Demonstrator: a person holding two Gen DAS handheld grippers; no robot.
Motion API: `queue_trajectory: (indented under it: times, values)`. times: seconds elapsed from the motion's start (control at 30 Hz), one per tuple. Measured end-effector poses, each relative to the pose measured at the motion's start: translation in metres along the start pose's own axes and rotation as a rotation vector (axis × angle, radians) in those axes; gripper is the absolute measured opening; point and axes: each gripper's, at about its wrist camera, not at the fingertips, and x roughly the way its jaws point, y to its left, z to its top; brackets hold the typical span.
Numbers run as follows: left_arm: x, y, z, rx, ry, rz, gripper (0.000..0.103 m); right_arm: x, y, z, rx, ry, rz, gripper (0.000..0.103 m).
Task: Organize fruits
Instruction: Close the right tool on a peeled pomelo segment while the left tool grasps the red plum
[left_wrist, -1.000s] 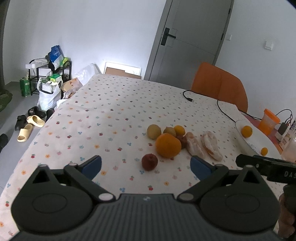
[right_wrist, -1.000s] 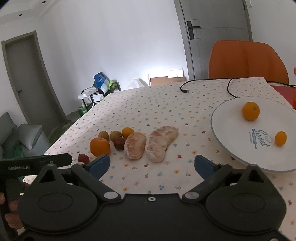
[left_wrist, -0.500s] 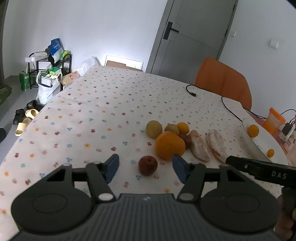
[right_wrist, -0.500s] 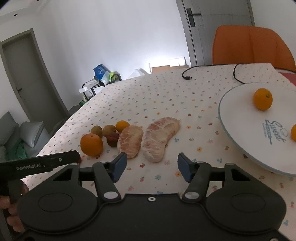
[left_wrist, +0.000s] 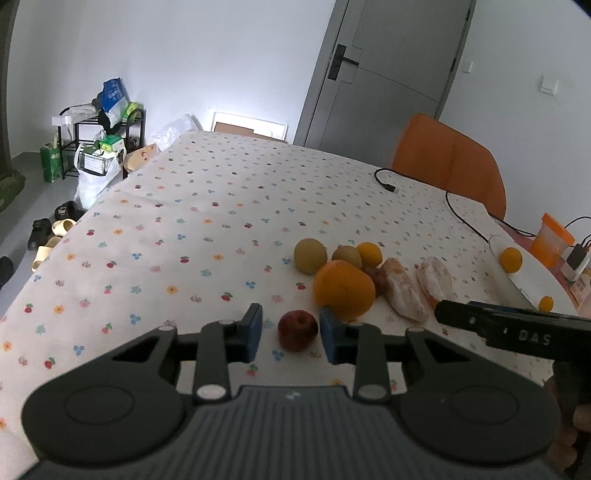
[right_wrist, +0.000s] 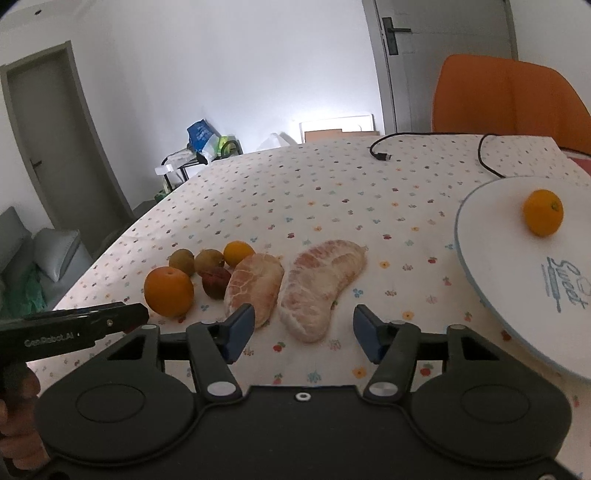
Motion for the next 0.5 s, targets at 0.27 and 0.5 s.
queue_trajectory:
  times: [0.27, 0.5]
  values:
    - [-0.003, 0.002, 0.001, 0.002, 0.010, 0.000, 0.021, -0.006, -0.002, -0.002, -0.007, 0.020, 0.018, 0.027]
    - [-0.011, -0.001, -0.004, -0.003, 0.010, -0.014, 0.021, -0.023, -0.001, -0.014, -0.012, 0.034, 0.024, 0.027]
